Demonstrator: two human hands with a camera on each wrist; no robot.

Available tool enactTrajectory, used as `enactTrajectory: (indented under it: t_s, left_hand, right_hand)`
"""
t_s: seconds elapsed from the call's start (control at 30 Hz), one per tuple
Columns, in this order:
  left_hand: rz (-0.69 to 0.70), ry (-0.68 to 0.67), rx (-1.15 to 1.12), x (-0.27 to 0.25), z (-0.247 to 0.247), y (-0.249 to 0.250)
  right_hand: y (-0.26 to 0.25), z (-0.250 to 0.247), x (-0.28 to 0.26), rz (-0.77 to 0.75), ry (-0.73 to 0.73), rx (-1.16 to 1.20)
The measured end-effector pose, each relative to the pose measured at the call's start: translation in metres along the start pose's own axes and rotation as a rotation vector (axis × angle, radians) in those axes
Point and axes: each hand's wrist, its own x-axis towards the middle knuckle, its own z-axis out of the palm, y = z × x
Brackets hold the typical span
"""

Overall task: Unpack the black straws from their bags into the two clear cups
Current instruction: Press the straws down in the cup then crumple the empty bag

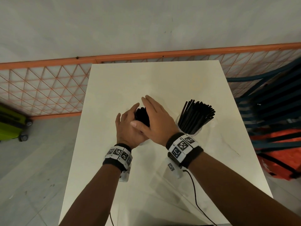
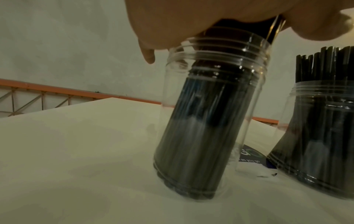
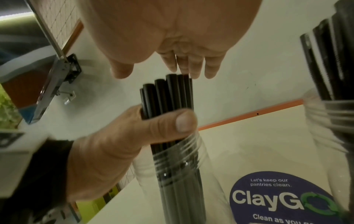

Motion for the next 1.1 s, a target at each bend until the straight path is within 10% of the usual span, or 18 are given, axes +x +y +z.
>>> enactTrajectory:
  t_s: [0.17, 0.4, 0.53, 0.67, 0.77, 1.1]
  left_hand:
    - [0.006, 0.015, -0.138, -0.005, -0.014, 0.001]
    - [0.156, 0.424, -0.330, -0.050, -0.025, 0.052]
    - [0.431, 0.143, -0.334, -0.068, 0.014, 0.101]
    - [0.091, -0.188, -0.225, -0.038, 0.065, 0.126]
    - [-0.049, -0.236, -0.094, 0.005, 0.090, 0.129]
    - [0.162, -0.137, 0.094, 0.018, 0.116, 0.137]
  right_hand:
    - [0.007, -0.036, -0.020, 0.127, 0.117, 0.073]
    - [0.060, -0.110, -0.055, 0.310, 0.372, -0.002]
    - [0.102, -0.114, -0.056, 0.388, 0.146, -0.052]
    - [0.117, -0.105, -0.055, 0.409, 0.057, 0.009]
    - [0.120, -0.102, -0.063, 0.460, 0.060, 0.085]
    - [0.134, -0.091, -0.081, 0.418, 0.026, 0.145]
